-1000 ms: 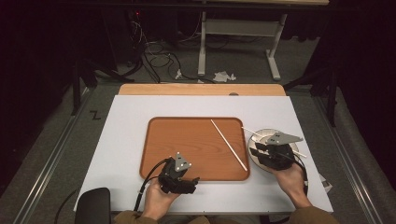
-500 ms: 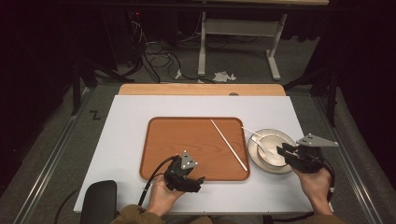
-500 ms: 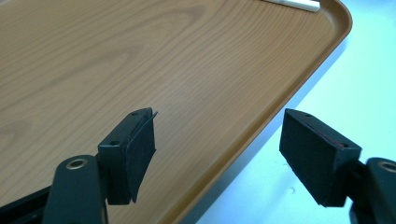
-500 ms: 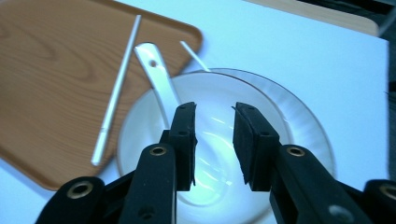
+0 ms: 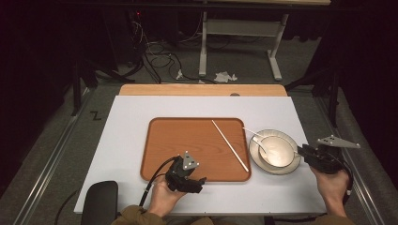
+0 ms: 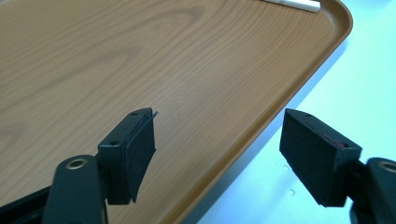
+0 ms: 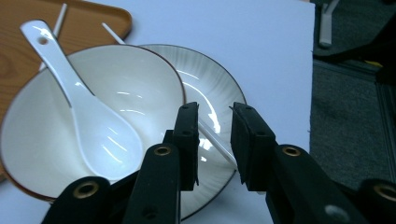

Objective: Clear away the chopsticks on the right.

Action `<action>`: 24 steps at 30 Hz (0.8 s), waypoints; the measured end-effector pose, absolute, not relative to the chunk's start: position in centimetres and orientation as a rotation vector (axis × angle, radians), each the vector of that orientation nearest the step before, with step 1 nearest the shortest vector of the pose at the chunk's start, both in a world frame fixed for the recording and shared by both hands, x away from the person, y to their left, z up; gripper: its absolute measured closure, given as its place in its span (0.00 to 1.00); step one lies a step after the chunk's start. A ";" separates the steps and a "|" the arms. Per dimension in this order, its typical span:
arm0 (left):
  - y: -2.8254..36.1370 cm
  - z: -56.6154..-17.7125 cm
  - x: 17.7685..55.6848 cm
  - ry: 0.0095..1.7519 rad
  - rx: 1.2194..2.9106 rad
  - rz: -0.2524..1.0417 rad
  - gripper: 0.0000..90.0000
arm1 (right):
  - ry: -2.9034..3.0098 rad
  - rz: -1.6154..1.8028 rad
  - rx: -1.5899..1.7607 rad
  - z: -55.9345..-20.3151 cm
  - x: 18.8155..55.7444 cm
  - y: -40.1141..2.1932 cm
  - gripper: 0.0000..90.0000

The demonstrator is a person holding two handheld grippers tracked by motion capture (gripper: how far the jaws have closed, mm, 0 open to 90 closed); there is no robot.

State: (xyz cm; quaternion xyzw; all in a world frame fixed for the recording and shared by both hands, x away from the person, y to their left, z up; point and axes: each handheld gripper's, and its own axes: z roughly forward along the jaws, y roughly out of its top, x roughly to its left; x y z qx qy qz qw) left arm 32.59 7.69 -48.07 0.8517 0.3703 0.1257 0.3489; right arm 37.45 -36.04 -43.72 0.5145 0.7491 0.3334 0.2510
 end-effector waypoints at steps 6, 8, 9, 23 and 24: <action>7.7 -48.2 32.5 0.967 2.211 0.330 0.29 | 2.063 0.846 1.426 -44.5 38.2 -36.5 0.82; 7.7 -48.2 32.5 0.969 2.208 0.331 0.29 | 2.074 0.816 1.431 -44.8 38.5 -36.6 0.82; 7.8 -48.2 32.5 0.971 2.207 0.332 0.29 | 2.080 0.805 1.434 -45.0 38.6 -36.6 0.82; 8.5 -48.2 32.1 1.006 2.196 0.344 0.29 | 2.156 0.769 1.457 -46.2 40.4 -36.6 0.81; 8.5 -48.2 32.1 1.008 2.195 0.347 0.29 | 2.162 0.758 1.451 -46.3 40.5 -36.6 0.81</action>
